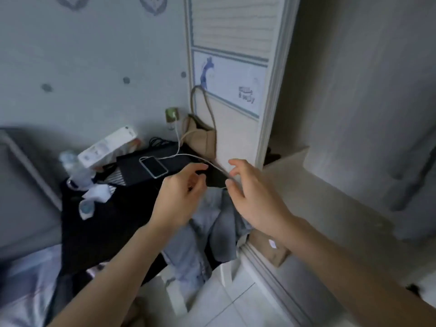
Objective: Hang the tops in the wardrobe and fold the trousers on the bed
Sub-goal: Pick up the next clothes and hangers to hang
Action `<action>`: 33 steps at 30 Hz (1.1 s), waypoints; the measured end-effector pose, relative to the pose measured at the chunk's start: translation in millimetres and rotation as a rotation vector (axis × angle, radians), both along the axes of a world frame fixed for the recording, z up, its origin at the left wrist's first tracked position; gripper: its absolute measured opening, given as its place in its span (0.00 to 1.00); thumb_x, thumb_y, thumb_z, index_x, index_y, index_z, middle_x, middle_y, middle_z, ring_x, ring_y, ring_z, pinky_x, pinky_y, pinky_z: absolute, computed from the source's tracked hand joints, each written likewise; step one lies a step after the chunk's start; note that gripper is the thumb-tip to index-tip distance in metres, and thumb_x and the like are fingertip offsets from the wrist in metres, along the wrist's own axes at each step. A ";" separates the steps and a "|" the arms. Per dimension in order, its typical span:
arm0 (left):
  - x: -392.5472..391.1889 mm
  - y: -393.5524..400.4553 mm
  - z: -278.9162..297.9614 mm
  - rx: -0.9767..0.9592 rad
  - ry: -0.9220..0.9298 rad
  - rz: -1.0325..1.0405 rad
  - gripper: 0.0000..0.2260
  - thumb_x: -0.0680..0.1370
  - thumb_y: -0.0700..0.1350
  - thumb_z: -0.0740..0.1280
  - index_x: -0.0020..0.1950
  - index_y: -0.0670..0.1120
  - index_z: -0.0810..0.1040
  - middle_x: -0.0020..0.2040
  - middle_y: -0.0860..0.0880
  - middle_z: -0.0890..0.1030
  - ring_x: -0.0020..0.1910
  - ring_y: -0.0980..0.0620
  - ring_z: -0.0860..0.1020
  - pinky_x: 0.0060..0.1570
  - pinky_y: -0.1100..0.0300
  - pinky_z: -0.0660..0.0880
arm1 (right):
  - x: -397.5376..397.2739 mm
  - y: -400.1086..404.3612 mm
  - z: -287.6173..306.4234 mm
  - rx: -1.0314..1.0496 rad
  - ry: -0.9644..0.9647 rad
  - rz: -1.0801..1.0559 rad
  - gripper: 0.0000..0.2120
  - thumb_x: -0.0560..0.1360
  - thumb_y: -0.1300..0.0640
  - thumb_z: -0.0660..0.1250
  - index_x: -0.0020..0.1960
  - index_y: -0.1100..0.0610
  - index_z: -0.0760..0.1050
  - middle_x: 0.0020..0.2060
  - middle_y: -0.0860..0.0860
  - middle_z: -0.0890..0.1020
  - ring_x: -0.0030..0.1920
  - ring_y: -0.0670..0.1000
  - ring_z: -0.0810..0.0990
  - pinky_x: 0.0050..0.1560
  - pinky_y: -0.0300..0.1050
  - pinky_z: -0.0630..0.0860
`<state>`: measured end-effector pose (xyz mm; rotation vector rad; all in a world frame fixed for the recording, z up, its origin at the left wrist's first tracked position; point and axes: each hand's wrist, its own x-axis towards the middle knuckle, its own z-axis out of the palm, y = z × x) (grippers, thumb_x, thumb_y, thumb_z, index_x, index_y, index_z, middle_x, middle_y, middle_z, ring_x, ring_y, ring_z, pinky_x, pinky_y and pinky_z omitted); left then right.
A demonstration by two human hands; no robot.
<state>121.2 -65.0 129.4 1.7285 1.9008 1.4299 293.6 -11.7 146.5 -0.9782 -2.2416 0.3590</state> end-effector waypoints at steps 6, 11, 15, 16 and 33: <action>-61.7 -162.3 -56.9 -0.080 -0.075 0.330 0.09 0.79 0.46 0.64 0.58 0.56 0.78 0.37 0.59 0.82 0.41 0.65 0.80 0.41 0.73 0.74 | -93.1 -112.7 -56.1 -0.147 -0.015 0.282 0.18 0.80 0.53 0.60 0.68 0.57 0.67 0.55 0.50 0.78 0.54 0.50 0.77 0.52 0.43 0.73; -75.4 -302.2 -103.2 -0.191 -0.148 0.617 0.09 0.77 0.51 0.62 0.54 0.62 0.76 0.37 0.56 0.83 0.36 0.61 0.79 0.38 0.64 0.74 | -142.5 -224.4 -100.2 -0.270 -0.055 0.492 0.17 0.79 0.56 0.61 0.67 0.57 0.68 0.53 0.51 0.79 0.54 0.53 0.77 0.52 0.51 0.75; -69.1 -419.7 -146.9 -0.268 -0.283 0.853 0.08 0.79 0.45 0.64 0.55 0.55 0.79 0.36 0.53 0.82 0.35 0.58 0.76 0.39 0.62 0.72 | -169.9 -321.5 -139.1 -0.343 -0.125 0.665 0.15 0.79 0.56 0.61 0.65 0.58 0.69 0.48 0.49 0.80 0.54 0.53 0.76 0.55 0.47 0.72; -64.4 -451.7 -158.4 -0.297 -0.320 0.917 0.08 0.79 0.44 0.64 0.55 0.53 0.79 0.36 0.51 0.82 0.34 0.58 0.75 0.39 0.60 0.71 | -175.5 -349.1 -149.4 -0.367 -0.153 0.719 0.15 0.79 0.57 0.61 0.65 0.58 0.70 0.47 0.49 0.80 0.53 0.53 0.77 0.54 0.47 0.72; 91.8 -728.9 -292.8 -0.274 -1.196 1.828 0.10 0.75 0.38 0.64 0.49 0.52 0.79 0.36 0.49 0.84 0.39 0.48 0.82 0.47 0.48 0.78 | -206.3 -636.0 -283.1 -0.551 -0.863 1.482 0.14 0.79 0.55 0.58 0.64 0.56 0.70 0.55 0.53 0.78 0.56 0.55 0.75 0.50 0.46 0.70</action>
